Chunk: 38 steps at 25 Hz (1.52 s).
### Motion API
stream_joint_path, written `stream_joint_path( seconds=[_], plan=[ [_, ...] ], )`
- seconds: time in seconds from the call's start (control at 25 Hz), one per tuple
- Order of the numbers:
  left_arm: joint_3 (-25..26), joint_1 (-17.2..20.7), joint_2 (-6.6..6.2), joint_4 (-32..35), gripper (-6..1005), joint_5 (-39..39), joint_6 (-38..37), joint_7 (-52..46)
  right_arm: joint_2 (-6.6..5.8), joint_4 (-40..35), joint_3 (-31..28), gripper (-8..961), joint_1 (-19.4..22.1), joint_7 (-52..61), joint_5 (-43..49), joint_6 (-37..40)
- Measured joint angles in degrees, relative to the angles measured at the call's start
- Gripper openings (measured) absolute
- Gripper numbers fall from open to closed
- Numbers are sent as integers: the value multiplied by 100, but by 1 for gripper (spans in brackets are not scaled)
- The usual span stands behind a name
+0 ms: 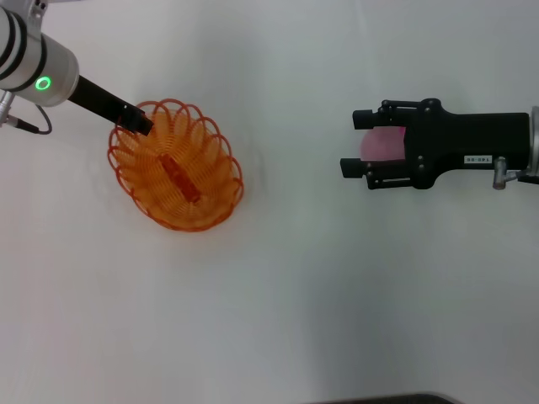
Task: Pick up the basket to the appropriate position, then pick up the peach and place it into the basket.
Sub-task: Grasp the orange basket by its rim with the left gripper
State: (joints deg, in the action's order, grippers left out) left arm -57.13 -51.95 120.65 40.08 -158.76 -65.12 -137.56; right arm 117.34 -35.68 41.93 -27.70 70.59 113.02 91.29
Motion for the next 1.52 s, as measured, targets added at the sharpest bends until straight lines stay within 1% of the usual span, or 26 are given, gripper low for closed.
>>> stream_joint_path(
  seconds=[0.12, 0.52, 0.76, 1.08, 1.36, 1.52],
  plan=[
    [1, 0, 13, 14, 302, 10, 0, 28, 25, 1, 38, 819, -6, -1, 0, -36],
    [6, 0, 12, 96, 135, 12, 58, 31, 35, 0, 88, 816, -7, -1, 0, -58],
    [49, -6, 11, 121, 90, 12, 57, 36, 35, 0, 87, 814, -15, -1, 0, -66],
    [120, 10, 26, 329, 71, 24, -87, -20, 35, 0, 87, 812, -55, -1, 0, -74],
    [354, 74, 82, 758, 69, 30, -405, -24, 20, 0, 87, 810, -84, 7, 0, -86],
    [447, 81, 90, 916, 68, 30, -578, -27, -1, 0, 86, 808, -101, 21, 0, -88]
  ],
)
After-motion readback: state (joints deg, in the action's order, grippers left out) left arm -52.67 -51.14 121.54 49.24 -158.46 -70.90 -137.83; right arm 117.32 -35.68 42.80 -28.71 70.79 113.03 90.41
